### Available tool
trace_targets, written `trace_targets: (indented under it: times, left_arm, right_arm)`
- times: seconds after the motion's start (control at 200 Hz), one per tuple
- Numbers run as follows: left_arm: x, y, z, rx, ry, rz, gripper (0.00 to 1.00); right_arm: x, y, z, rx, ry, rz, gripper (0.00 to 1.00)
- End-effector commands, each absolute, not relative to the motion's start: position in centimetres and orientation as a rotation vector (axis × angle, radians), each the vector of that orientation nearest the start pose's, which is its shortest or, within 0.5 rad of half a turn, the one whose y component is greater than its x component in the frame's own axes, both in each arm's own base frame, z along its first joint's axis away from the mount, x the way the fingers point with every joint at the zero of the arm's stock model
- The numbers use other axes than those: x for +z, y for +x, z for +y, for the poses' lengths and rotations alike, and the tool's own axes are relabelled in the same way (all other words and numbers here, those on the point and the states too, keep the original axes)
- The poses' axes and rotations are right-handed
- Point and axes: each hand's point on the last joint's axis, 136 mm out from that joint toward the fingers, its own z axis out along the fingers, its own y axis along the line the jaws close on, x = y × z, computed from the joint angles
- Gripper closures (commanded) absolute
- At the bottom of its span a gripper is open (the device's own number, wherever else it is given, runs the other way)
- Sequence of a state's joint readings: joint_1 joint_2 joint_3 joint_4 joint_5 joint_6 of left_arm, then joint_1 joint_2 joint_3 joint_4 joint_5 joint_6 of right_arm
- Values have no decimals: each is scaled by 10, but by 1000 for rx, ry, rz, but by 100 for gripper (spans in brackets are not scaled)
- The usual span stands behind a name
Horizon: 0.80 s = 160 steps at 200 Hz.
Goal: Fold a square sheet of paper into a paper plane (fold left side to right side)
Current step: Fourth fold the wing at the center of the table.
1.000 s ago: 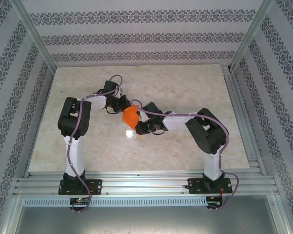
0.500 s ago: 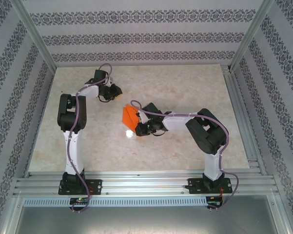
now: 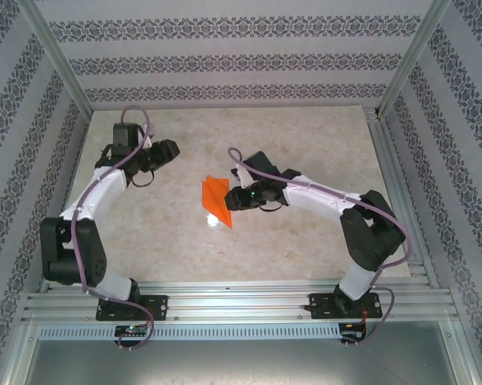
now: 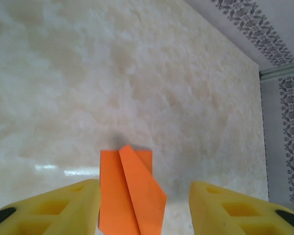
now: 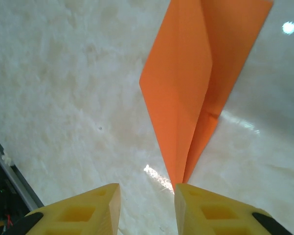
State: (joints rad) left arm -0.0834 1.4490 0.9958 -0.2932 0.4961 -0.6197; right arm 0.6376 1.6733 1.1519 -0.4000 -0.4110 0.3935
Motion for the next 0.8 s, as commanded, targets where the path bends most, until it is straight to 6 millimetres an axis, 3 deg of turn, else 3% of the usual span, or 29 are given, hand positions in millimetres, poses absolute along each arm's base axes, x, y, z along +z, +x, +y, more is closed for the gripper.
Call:
trace_targets:
  times: [0.0, 0.115, 0.225, 0.335, 0.559, 0.794]
  left_arm:
    - [134, 359, -143, -1028, -403, 2407, 48]
    - [125, 348, -172, -1125, -375, 2395, 48]
    - [114, 354, -192, -1126, -330, 2435, 49]
    - [100, 364, -209, -1135, -319, 2460, 57]
    - [69, 386, -204, -974, -364, 2531, 60]
    - [48, 399, -215, -1026, -391, 2544, 60]
  right_arm:
    - [132, 325, 291, 892, -419, 2539, 65]
    - [130, 338, 279, 923, -321, 2498, 64]
    - [131, 343, 271, 954, -245, 2451, 64]
    - [130, 341, 263, 965, -210, 2430, 62]
    - [121, 334, 254, 978, -194, 2450, 62]
    - [117, 332, 255, 997, -197, 2457, 62]
